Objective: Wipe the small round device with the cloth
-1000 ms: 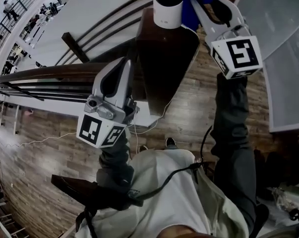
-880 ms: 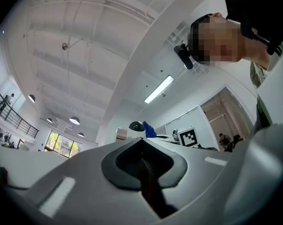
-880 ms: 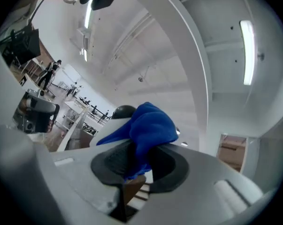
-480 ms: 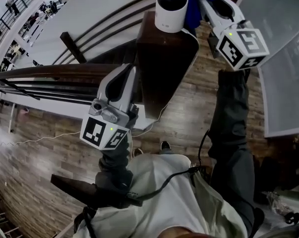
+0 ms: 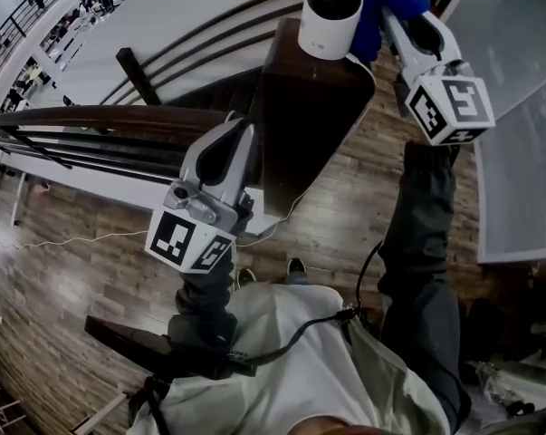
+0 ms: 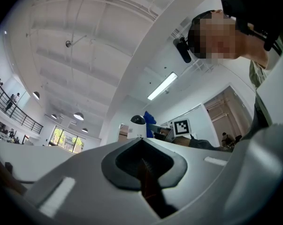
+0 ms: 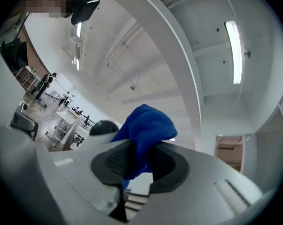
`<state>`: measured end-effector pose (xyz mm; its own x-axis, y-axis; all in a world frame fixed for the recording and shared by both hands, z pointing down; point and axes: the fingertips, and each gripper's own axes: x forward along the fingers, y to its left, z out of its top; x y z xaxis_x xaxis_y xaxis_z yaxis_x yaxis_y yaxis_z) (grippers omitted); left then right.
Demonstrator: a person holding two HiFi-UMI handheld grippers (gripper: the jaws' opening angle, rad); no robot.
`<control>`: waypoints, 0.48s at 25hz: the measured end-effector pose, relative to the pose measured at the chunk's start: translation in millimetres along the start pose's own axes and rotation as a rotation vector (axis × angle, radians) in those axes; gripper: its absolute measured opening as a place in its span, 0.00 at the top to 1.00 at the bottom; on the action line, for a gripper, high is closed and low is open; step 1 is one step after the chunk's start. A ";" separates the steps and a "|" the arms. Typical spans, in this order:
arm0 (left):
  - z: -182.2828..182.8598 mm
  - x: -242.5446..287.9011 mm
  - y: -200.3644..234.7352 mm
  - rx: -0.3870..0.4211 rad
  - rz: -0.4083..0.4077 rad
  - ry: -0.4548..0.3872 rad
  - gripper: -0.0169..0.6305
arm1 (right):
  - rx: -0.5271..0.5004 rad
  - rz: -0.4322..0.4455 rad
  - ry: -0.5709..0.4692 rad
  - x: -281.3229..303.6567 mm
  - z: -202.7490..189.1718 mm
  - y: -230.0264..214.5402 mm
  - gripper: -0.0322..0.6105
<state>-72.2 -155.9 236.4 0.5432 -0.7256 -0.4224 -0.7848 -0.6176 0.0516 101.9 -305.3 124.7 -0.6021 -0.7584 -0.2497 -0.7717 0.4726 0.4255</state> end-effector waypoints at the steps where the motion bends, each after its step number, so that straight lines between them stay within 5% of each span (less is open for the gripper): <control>1: -0.6 0.0 0.3 -0.002 0.001 0.001 0.97 | -0.037 -0.015 -0.042 -1.2 19.3 -2.9 0.81; 6: -3.3 -1.6 -1.6 -0.013 0.002 -0.001 0.97 | -0.281 0.073 -0.071 9.0 62.1 28.9 0.81; 12: -1.3 -6.2 -1.1 -0.019 0.000 -0.007 0.97 | -0.306 0.074 -0.054 -18.9 37.9 63.4 0.81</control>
<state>-74.3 -151.1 240.2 0.5414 -0.7233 -0.4286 -0.7788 -0.6235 0.0684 56.5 -244.0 123.5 -0.6706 -0.6981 -0.2511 -0.6333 0.3624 0.6838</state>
